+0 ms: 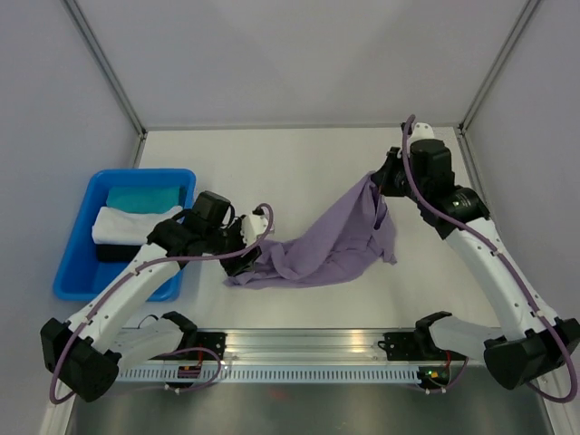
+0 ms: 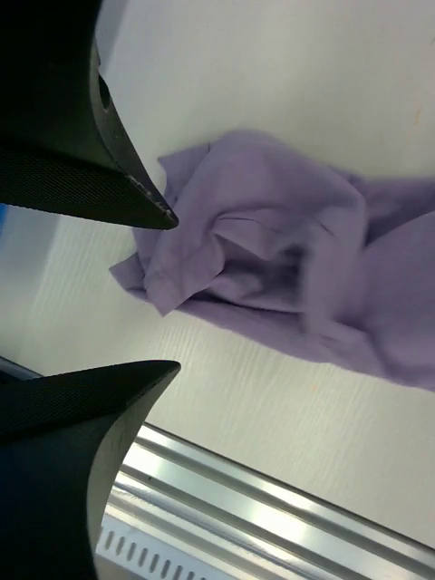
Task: Roll the t-shirts
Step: Flatten the tshirt
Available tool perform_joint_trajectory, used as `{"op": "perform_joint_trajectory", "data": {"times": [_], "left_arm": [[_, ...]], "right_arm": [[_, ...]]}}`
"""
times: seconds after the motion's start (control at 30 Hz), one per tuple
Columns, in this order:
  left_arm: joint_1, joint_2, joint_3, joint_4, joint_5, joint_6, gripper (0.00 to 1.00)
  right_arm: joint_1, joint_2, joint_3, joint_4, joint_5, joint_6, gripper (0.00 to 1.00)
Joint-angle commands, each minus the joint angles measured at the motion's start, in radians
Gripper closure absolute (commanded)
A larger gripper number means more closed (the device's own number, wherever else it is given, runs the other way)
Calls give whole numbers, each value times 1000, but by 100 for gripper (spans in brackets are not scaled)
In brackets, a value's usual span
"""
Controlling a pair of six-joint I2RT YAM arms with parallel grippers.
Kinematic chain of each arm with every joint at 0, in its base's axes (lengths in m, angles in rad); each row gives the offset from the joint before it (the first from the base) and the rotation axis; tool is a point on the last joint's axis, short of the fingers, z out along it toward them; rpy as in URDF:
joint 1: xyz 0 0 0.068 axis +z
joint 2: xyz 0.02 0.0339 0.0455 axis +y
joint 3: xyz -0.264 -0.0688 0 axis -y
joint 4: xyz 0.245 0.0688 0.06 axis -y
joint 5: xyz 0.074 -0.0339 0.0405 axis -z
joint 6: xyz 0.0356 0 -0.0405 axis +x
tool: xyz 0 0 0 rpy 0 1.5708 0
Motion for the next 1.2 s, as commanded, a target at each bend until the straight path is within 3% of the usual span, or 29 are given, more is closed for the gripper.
{"op": "perform_joint_trajectory", "data": {"times": [0.0,0.2,0.37,0.67,0.73,0.77,0.83,1.0,1.17], "left_arm": [[-10,23,-52,-51,27,86,35],[-11,126,-166,77,-251,26,39],[-26,155,-198,133,-195,25,35],[-29,252,-196,184,-128,-17,37],[-31,285,-204,196,-151,-18,48],[-31,310,-206,203,-191,-20,69],[-31,310,-198,204,-223,-32,95],[-29,200,-114,217,-352,-61,98],[7,149,71,253,-479,-45,98]], "right_arm": [[-4,43,-96,79,7,6,100],[-4,98,-168,134,32,3,100],[-4,98,-208,163,38,6,100],[-4,92,-247,160,75,-3,100],[-7,88,-240,146,92,-5,100],[-8,83,-234,133,96,-6,100],[-13,80,-196,105,119,-17,100],[-17,3,-87,34,166,-38,100],[-37,3,66,-1,205,-78,100]]}}
